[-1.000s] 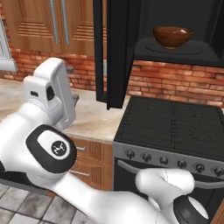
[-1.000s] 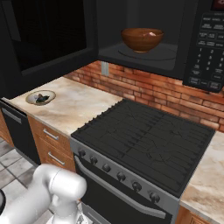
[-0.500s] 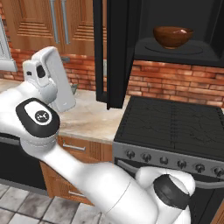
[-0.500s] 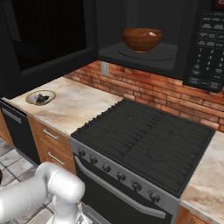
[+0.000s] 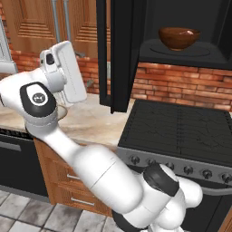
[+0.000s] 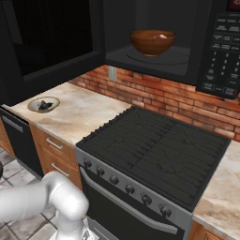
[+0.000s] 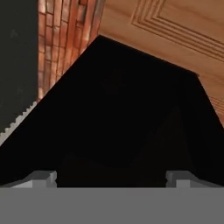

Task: Place the bowl containing the steak and bell pepper in the microwave. Close the microwave door and press the start button to microwave the meal.

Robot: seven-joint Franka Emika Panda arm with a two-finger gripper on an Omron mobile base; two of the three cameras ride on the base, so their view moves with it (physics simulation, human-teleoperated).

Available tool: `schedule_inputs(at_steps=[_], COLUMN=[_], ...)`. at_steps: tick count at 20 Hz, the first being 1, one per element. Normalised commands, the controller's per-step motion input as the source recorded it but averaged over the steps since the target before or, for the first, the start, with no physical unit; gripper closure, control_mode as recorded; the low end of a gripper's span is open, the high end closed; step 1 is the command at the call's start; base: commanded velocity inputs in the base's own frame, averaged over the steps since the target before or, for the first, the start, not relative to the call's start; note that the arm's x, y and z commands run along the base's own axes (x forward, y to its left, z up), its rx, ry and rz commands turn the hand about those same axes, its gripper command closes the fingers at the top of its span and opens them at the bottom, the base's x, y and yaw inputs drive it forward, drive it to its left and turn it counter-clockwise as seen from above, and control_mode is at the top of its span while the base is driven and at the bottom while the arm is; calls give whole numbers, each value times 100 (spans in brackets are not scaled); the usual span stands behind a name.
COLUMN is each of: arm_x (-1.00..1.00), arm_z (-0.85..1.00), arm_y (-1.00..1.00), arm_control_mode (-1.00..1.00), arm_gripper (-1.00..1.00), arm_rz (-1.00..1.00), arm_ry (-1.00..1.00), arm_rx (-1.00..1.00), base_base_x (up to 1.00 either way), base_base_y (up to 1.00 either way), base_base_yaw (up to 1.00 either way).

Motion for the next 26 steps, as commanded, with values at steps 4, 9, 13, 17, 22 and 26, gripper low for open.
schedule_inputs(at_steps=[4,9,13,17,22,26], arm_x=[2,-40,-52,-33,2,13], arm_z=[-1,-10,-1,0,0,0], arm_y=[-81,-99,-100,-100,-100,-100], arm_control_mode=[-100,-100,-100,-100,-100,-100], arm_gripper=[-100,-100,-100,-100,-100,-100], arm_rz=[-32,-32,-32,-28,-14,-3], arm_ry=[6,0,0,0,0,0], arm_rx=[-1,0,0,0,1,7], base_base_x=[0,0,0,0,0,0], base_base_y=[0,0,0,0,0,0], base_base_yaw=[0,0,0,0,0,0])
